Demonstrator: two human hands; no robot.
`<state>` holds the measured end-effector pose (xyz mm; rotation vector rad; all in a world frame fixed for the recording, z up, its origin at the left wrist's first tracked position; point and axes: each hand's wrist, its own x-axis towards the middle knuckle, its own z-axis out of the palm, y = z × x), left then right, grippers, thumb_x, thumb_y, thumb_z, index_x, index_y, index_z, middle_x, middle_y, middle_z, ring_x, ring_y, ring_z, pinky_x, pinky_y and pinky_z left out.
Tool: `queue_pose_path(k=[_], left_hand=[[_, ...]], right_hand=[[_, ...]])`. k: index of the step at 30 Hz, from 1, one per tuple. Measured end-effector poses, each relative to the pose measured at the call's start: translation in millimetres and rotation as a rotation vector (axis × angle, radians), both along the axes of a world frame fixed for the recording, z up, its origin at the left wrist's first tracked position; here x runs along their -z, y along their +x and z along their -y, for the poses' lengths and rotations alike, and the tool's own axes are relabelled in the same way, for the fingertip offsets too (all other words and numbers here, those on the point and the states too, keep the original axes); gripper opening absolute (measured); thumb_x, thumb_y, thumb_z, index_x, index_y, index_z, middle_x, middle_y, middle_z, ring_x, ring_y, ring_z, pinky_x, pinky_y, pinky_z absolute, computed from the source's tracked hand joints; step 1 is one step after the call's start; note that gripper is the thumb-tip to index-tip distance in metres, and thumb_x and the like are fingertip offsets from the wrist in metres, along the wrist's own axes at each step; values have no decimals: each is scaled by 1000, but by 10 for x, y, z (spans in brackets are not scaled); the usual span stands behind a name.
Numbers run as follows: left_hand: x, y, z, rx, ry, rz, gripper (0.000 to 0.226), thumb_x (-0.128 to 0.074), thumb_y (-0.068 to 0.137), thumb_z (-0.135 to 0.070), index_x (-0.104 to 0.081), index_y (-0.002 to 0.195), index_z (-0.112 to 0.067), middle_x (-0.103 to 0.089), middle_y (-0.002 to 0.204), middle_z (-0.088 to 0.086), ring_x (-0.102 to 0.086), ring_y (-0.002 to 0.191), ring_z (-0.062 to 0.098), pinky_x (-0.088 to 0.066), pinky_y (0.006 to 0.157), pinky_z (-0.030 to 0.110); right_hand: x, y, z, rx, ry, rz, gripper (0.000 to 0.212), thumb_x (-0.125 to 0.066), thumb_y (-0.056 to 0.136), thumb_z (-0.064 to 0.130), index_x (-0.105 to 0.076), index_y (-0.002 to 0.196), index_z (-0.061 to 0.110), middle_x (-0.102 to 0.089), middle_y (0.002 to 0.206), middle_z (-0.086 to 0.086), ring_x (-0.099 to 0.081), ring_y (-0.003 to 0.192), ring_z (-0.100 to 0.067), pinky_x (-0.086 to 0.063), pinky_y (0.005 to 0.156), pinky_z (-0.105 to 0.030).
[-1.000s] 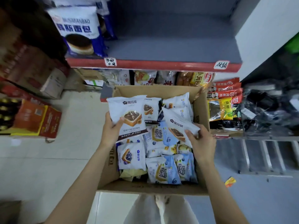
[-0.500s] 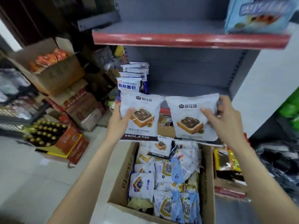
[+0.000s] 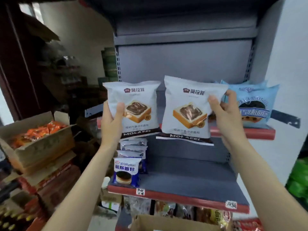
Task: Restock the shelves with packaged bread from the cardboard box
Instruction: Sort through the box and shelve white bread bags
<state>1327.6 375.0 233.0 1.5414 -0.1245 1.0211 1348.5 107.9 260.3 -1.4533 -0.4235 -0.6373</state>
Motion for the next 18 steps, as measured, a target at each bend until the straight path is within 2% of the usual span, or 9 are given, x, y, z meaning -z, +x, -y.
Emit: queue_pose_path(k=[2, 5, 8, 11, 13, 15, 18], left_hand=[[-191, 379, -24, 13, 33, 19, 19, -47, 98, -32, -46, 115, -25, -62, 102, -14, -61, 90, -5, -48, 75, 14], [-263, 1058, 30, -24, 132, -39, 20, -45, 97, -40, -40, 114, -29, -58, 104, -13, -56, 100, 11, -42, 84, 31], [-273, 1778, 172, 85, 194, -184, 24, -42, 97, -42, -34, 116, -29, -56, 110, -6, -51, 112, 24, -41, 93, 42], [-316, 2357, 323, 251, 126, -297, 27, -42, 97, -38, -34, 119, -25, -56, 120, 2, -52, 114, 24, -41, 99, 42], [-330, 2658, 397, 313, 63, -350, 26, -47, 96, -37, -38, 116, -23, -58, 115, 0, -55, 110, 23, -43, 99, 44], [-340, 2924, 469, 346, 22, -386, 23, -55, 93, -34, -45, 111, -24, -62, 107, -3, -60, 103, 22, -48, 94, 44], [-372, 3251, 628, 473, -5, -376, 27, -62, 90, -21, -47, 111, -22, -63, 113, -1, -61, 96, 17, -51, 84, 35]], right_hand=[[-194, 298, -124, 63, 27, 57, 14, -52, 94, 27, -45, 94, 38, -65, 102, 2, -61, 87, -7, -49, 84, -33], [-335, 780, -243, 213, 22, 107, 16, -50, 88, 35, -41, 97, 44, -59, 98, 4, -55, 83, -12, -45, 80, -40], [-328, 1171, -297, 328, -17, 108, 20, -47, 95, 25, -40, 113, 27, -55, 108, 1, -52, 91, -13, -41, 86, -34], [-207, 1524, -304, 365, -62, -19, 31, -44, 97, 22, -38, 127, 17, -56, 117, -2, -54, 102, -18, -40, 87, -29], [-104, 1765, -294, 365, -35, -135, 33, -43, 98, 21, -37, 129, 13, -56, 113, -3, -54, 103, -20, -38, 85, -28], [-27, 1972, -273, 367, -10, -207, 33, -43, 97, 20, -36, 128, 9, -53, 107, -3, -54, 105, -24, -37, 83, -29], [39, 2180, -224, 444, -45, -263, 35, -44, 97, 22, -36, 127, 5, -53, 106, -6, -52, 99, -24, -37, 79, -31]])
